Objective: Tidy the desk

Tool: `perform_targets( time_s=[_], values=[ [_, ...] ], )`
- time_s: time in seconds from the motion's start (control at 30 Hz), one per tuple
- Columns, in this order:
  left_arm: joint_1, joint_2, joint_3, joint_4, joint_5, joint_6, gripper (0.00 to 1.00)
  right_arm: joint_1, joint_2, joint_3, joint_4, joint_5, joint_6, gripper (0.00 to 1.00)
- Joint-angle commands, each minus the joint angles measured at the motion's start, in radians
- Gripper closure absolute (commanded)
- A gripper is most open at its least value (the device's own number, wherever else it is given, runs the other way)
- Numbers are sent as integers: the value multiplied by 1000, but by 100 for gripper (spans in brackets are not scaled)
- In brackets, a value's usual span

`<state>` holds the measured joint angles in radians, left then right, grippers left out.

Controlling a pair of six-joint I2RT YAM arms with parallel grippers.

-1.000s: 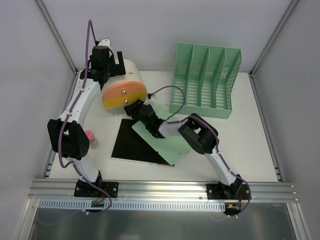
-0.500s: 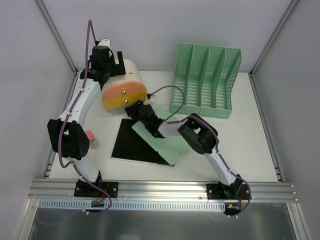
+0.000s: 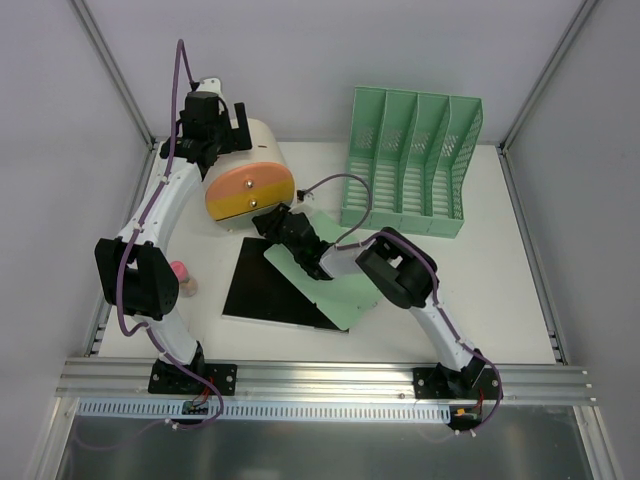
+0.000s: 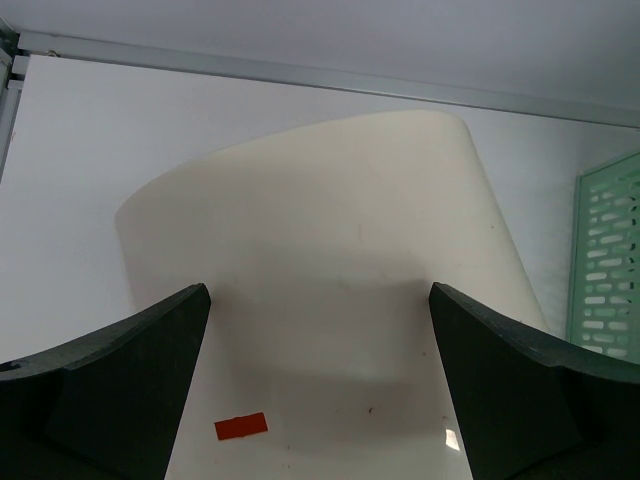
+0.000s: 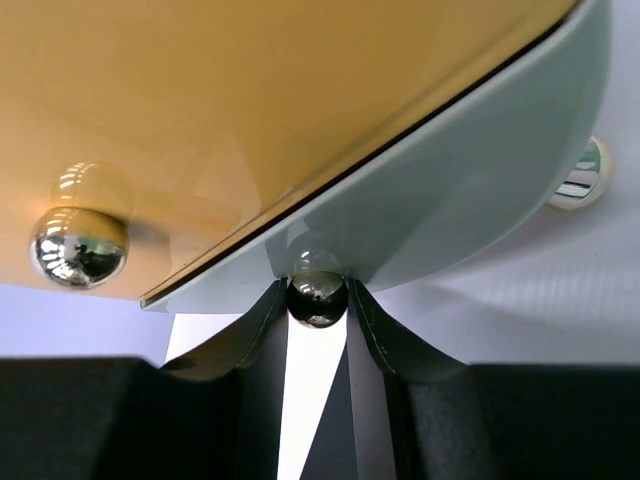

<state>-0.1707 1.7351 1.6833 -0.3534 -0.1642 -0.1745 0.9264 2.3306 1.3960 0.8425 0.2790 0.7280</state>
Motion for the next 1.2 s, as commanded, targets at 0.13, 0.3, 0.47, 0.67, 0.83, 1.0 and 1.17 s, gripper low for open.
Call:
perform_targets(
  time_s=[0.13,0.3,0.47,0.67,0.83,1.0,1.17],
  values=[
    [-3,41,-8,-110,15,12,6,9,-89,-103,1,20,-79,83],
    [-4,46,-7,-111,17,12,6,32,-148,-164,-3,14,-130,83],
    [-3,47,-7,-113,20,9,6,64,-183,-193,-33,6,-196,83],
    [-4,49,-5,-111,22,7,6,92,-235,-276,-34,6,-223,83],
    [-4,50,-7,-111,25,3,6,111,-258,-341,-28,15,-231,83],
    [-4,50,-5,-113,22,4,6,126,-277,-390,-19,26,-239,83],
    [-4,52,-5,-113,23,4,6,134,-295,-417,-14,38,-249,83]
  ],
)
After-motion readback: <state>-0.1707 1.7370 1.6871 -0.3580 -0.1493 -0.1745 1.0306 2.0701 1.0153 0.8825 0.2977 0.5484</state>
